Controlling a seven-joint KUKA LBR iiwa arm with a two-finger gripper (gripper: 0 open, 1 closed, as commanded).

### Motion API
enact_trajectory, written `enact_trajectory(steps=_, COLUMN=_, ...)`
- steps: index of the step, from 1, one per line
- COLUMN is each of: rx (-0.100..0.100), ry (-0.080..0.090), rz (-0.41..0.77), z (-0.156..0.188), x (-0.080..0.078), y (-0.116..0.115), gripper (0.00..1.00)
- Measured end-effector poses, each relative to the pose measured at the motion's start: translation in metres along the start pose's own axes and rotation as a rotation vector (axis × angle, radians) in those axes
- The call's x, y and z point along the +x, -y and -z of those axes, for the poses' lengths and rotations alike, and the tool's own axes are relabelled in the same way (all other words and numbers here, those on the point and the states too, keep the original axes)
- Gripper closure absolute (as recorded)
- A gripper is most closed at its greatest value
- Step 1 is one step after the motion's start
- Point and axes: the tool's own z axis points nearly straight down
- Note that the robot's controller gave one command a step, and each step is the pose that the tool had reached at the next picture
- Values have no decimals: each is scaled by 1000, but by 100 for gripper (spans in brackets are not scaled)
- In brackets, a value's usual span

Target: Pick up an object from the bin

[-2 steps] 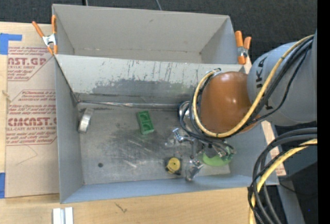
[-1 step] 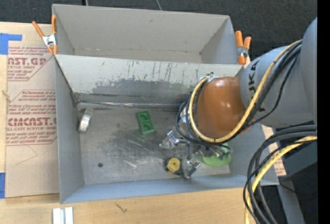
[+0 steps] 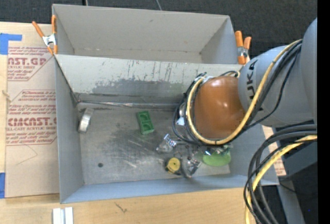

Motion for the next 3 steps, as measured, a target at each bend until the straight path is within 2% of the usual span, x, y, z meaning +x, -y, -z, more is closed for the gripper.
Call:
enact_trajectory(steps=1, rx=-3, ry=1, rz=1, z=1, x=-1, y=-1, gripper=100)
enact_trajectory(steps=2, rx=-12, ry=-10, rz=0, z=5, x=-3, y=-2, gripper=100)
enact_trajectory(steps=3, rx=-8, ry=-6, rz=-1, z=102, x=-6, y=0, gripper=100)
